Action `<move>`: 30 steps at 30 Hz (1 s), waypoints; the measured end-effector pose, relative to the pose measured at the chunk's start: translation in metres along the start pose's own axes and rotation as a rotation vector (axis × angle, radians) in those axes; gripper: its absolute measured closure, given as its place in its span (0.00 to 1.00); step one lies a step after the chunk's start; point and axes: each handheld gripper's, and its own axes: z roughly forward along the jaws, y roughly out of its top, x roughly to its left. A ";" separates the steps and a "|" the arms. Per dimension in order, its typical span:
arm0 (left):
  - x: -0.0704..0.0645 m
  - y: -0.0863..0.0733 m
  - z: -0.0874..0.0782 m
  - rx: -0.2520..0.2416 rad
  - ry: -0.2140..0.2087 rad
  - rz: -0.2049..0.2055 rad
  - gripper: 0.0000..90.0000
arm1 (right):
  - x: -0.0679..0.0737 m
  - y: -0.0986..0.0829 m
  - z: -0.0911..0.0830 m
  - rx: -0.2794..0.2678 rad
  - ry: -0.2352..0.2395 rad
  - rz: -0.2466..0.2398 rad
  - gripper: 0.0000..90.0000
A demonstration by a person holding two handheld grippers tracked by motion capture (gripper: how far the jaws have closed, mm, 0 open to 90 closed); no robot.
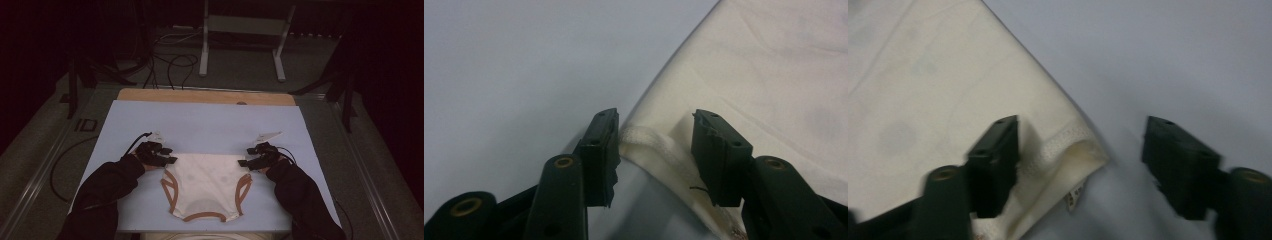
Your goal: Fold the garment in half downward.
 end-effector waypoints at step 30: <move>0.004 -0.003 -0.022 -0.027 -0.015 -0.067 0.96 | 0.003 0.012 -0.003 0.006 0.020 -0.033 0.95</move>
